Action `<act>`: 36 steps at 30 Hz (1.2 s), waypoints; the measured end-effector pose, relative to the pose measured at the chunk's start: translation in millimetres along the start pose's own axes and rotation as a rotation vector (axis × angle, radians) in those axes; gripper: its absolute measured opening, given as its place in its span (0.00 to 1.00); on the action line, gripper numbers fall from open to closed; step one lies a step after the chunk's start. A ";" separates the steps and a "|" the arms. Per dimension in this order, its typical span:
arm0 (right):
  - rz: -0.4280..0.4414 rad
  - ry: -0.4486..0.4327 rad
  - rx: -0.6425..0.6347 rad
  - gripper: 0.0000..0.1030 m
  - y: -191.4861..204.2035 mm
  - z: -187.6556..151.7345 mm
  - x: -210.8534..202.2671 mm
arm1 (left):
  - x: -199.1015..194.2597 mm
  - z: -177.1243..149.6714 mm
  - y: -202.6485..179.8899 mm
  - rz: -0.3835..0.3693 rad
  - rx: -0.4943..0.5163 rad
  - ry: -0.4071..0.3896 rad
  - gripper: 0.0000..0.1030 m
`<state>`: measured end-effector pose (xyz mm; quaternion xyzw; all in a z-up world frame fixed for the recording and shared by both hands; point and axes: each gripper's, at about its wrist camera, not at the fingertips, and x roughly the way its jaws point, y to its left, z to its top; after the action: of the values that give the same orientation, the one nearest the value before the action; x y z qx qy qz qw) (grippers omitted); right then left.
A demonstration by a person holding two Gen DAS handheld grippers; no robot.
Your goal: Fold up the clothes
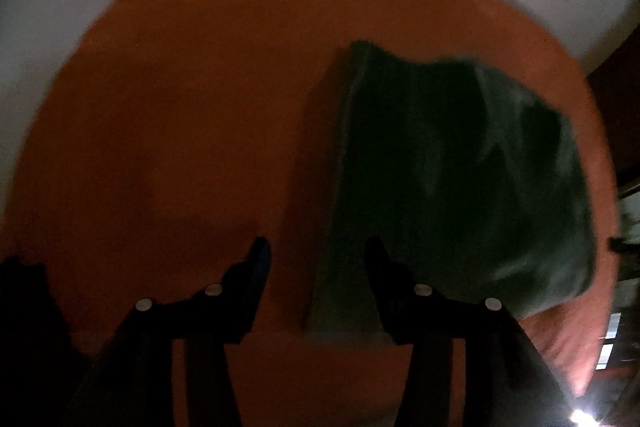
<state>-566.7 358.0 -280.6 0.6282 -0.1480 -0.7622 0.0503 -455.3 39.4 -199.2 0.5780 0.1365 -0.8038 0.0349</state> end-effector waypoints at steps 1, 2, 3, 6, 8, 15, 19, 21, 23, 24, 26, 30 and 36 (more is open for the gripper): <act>0.026 -0.002 -0.022 0.42 0.8 8.1 11.5 | 9.7 14.7 7.0 -0.051 -0.013 0.011 0.53; 0.048 0.002 -0.044 0.43 -3.5 16.5 19.4 | 18.8 29.4 14.4 -0.102 -0.026 0.022 0.54; 0.067 0.010 -0.061 0.45 -11.3 25.7 25.5 | -6.9 47.9 44.7 -0.144 -0.037 0.044 0.55; 0.102 0.050 -0.050 0.46 -30.5 44.2 38.4 | 5.0 56.0 58.0 -0.233 -0.043 0.106 0.56; 0.134 0.070 -0.010 0.46 -40.7 47.4 40.4 | 33.0 76.5 49.7 -0.244 0.002 0.127 0.56; 0.254 0.065 -0.017 0.46 -60.7 77.0 33.2 | 113.8 112.9 44.5 -0.409 -0.081 0.221 0.56; 0.311 0.082 -0.060 0.49 -71.5 110.9 57.6 | 122.6 115.1 35.8 -0.430 -0.059 0.250 0.57; 0.337 0.103 -0.091 0.49 -75.9 122.0 67.9 | 139.7 121.2 24.1 -0.424 -0.049 0.261 0.59; 0.354 0.129 -0.106 0.49 -77.1 130.4 80.2 | 144.2 123.0 24.6 -0.426 -0.069 0.274 0.61; 0.363 0.142 -0.113 0.49 -77.7 134.7 86.4 | 146.5 123.8 24.8 -0.427 -0.079 0.280 0.63; 0.396 0.152 -0.105 0.51 -74.1 139.5 92.9 | 150.0 127.3 23.8 -0.425 -0.078 0.296 0.66; 0.502 0.170 -0.070 0.55 -62.5 142.4 100.5 | 148.6 132.0 21.1 -0.458 -0.088 0.299 0.66; 0.552 0.210 -0.062 0.45 -54.5 135.9 117.9 | 156.7 132.0 8.7 -0.512 -0.068 0.271 0.25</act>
<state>-717.2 401.0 -384.8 0.6377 -0.2838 -0.6548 0.2899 -626.5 12.7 -309.0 0.6254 0.3083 -0.6969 -0.1681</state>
